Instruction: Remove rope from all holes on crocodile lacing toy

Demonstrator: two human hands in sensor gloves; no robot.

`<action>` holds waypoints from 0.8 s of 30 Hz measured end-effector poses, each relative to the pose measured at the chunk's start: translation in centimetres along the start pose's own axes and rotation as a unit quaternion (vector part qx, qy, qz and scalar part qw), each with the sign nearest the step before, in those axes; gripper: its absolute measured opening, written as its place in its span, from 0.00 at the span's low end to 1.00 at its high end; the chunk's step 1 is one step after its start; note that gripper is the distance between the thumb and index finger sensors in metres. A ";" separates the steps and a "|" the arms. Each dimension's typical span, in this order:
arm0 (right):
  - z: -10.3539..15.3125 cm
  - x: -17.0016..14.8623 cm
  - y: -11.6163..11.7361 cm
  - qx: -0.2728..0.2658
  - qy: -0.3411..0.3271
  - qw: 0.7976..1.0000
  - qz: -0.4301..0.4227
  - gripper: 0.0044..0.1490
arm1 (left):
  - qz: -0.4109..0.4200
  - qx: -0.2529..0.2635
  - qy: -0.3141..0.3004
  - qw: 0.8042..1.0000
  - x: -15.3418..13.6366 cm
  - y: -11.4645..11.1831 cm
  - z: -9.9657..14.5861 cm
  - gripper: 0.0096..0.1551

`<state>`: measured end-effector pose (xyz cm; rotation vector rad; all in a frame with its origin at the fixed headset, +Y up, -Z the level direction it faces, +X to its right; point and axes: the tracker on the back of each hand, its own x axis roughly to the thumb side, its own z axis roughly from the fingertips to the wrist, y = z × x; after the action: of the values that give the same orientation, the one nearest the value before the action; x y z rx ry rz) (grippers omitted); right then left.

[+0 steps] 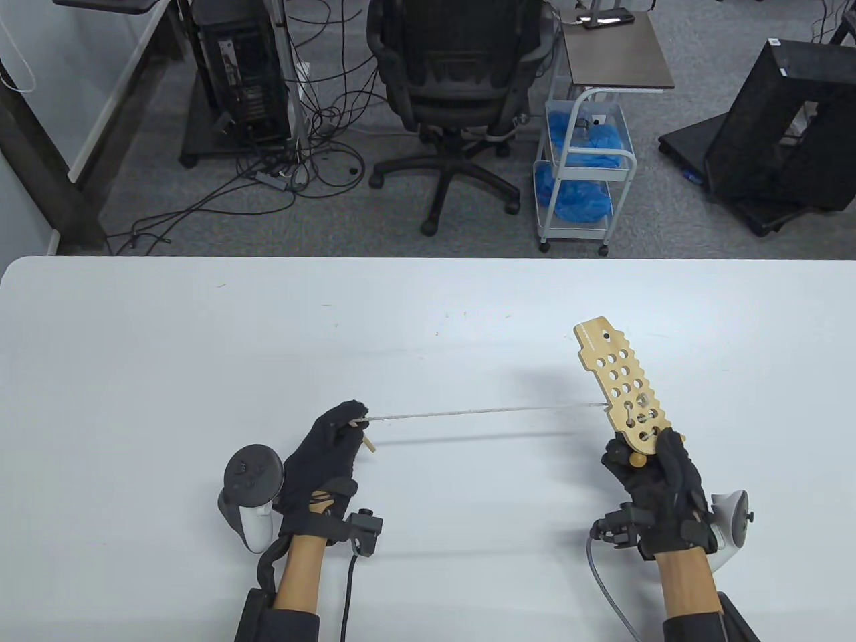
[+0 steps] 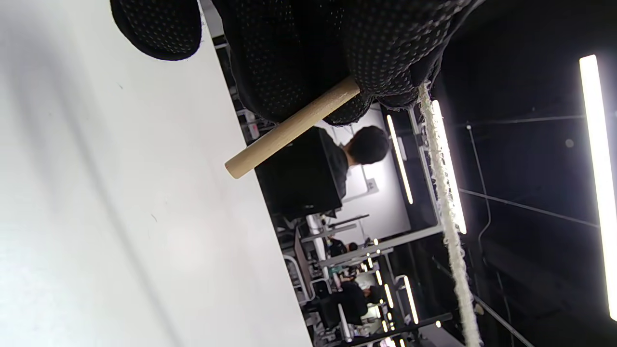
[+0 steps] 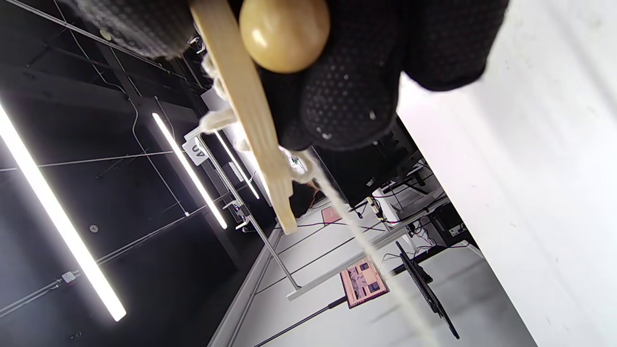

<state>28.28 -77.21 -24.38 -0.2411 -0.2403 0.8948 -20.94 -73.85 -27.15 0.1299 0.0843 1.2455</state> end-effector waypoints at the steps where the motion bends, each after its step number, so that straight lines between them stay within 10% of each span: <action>1: 0.0 0.0 -0.1 -0.002 0.000 1.000 -0.004 0.32 | 0.004 0.004 0.002 1.000 -0.1 0.2 0.0 0.26; 16: -0.2 0.4 -0.9 -0.022 -0.013 1.000 -0.016 0.32 | 0.037 0.052 0.028 0.998 -1.2 1.7 0.1 0.24; 24: 0.1 -0.4 1.1 0.035 -0.011 0.998 0.047 0.32 | 0.038 -0.012 -0.004 0.999 -0.3 -0.7 0.0 0.22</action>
<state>27.19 -76.85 -24.68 -0.1791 -0.2194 0.9968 -20.40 -74.31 -27.28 0.1167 0.0582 1.3205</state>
